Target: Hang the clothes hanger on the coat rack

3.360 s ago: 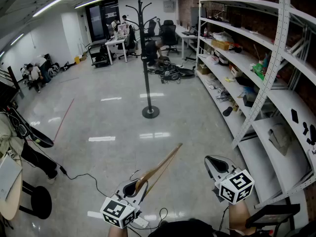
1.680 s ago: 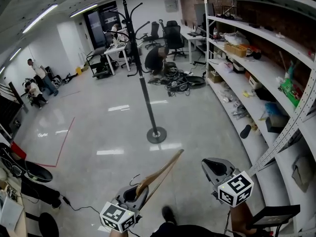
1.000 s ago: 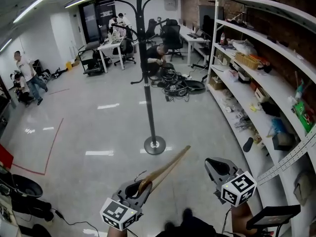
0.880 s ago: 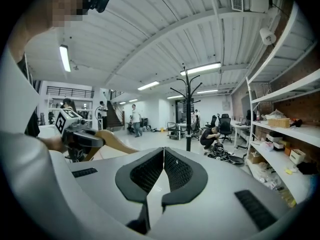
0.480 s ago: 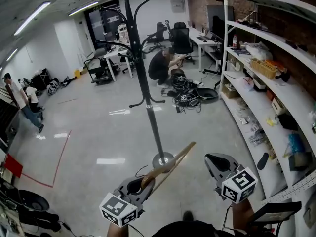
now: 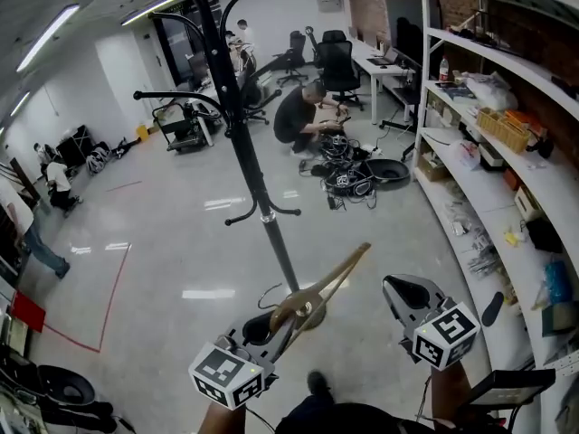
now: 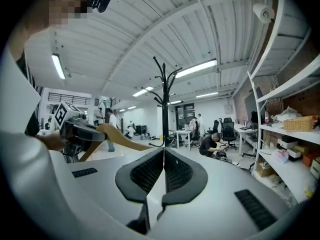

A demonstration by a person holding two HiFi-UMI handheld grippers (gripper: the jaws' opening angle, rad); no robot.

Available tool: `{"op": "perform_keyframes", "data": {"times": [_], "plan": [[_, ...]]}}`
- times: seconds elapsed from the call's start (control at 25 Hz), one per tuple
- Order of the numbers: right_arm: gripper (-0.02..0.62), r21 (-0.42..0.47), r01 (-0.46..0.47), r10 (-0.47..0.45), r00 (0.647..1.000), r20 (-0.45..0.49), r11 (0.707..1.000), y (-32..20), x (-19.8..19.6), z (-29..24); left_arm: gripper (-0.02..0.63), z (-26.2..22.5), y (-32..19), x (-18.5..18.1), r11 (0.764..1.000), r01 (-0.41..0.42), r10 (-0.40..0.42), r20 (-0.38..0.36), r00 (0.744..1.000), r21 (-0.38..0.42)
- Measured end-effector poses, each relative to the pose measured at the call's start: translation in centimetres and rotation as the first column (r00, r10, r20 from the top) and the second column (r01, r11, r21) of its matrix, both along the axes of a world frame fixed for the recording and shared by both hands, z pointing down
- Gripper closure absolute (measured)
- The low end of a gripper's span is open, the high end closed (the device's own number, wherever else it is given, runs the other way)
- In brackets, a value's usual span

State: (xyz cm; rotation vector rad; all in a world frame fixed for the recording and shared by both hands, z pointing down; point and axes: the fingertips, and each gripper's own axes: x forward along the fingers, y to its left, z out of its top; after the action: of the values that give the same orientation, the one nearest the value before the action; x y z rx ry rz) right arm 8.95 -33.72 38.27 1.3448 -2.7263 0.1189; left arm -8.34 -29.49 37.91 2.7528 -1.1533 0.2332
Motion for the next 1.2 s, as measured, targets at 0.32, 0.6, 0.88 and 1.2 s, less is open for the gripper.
{"op": "perform_keyframes", "data": {"times": [0.32,0.6,0.88,1.2], "plan": [[0.588,0.021,-0.042,0.042,0.999,-0.025,0.999,-9.5,-1.6,-1.0,0.552,-1.0,-11.0,-1.2,1.0,0.02,-0.02,-0.027,0.999,0.017],[0.588,0.042,-0.023,0.024,1.0,-0.017,0.999,-16.1,-3.6,-1.9,0.554,-3.1,-18.0,-1.0,0.999,0.019,-0.017,-0.051,0.999,0.036],[0.588,0.045,0.086,-0.086,0.996,0.013,0.995,-22.4,-4.0,-1.8,0.554,-4.8,-24.4,-0.7,0.992,0.117,-0.115,-0.038,0.993,0.047],[0.588,0.058,0.276,-0.279,0.959,0.048,0.959,-31.0,-5.0,-2.3,0.554,-7.8,-32.2,-1.8,0.924,0.38,-0.377,-0.061,0.924,0.043]]}}
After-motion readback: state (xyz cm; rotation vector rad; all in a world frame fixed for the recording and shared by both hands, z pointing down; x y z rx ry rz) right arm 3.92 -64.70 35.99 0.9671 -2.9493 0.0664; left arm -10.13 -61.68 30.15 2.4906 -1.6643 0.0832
